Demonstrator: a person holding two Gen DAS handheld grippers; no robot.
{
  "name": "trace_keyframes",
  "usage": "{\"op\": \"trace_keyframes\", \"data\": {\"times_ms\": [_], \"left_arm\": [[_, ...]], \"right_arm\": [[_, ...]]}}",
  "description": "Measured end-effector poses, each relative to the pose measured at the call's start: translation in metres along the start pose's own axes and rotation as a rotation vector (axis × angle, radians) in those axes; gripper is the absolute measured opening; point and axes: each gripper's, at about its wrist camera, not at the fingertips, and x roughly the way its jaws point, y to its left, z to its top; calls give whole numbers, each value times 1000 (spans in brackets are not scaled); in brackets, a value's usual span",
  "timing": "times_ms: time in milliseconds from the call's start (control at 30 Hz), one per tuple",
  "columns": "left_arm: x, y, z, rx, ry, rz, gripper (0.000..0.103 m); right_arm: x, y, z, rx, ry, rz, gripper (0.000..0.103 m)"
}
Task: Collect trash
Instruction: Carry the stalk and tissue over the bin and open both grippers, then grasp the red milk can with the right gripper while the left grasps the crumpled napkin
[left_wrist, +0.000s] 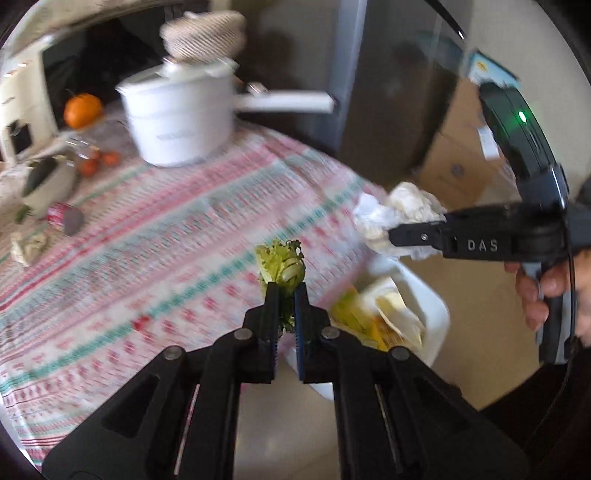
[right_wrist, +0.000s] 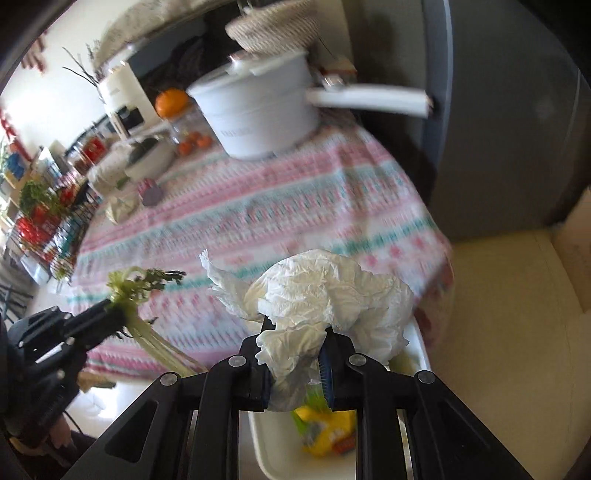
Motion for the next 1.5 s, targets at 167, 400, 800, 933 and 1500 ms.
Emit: {"op": "trace_keyframes", "data": {"times_ms": [167, 400, 800, 933, 1500], "left_arm": [[30, -31, -15, 66, 83, -46, 9], [71, -58, -28, 132, 191, -77, 9], [74, -66, -32, 192, 203, -18, 40], [65, -64, -30, 198, 186, -13, 46], [3, 74, -3, 10, 173, 184, 58]], "right_arm": [[26, -24, -29, 18, 152, -20, 21], [53, -61, -59, 112, 322, 3, 22], [47, -81, -67, 149, 364, 6, 56], [26, -88, -60, 176, 307, 20, 60], [24, -4, -5, -41, 267, 0, 67]]}}
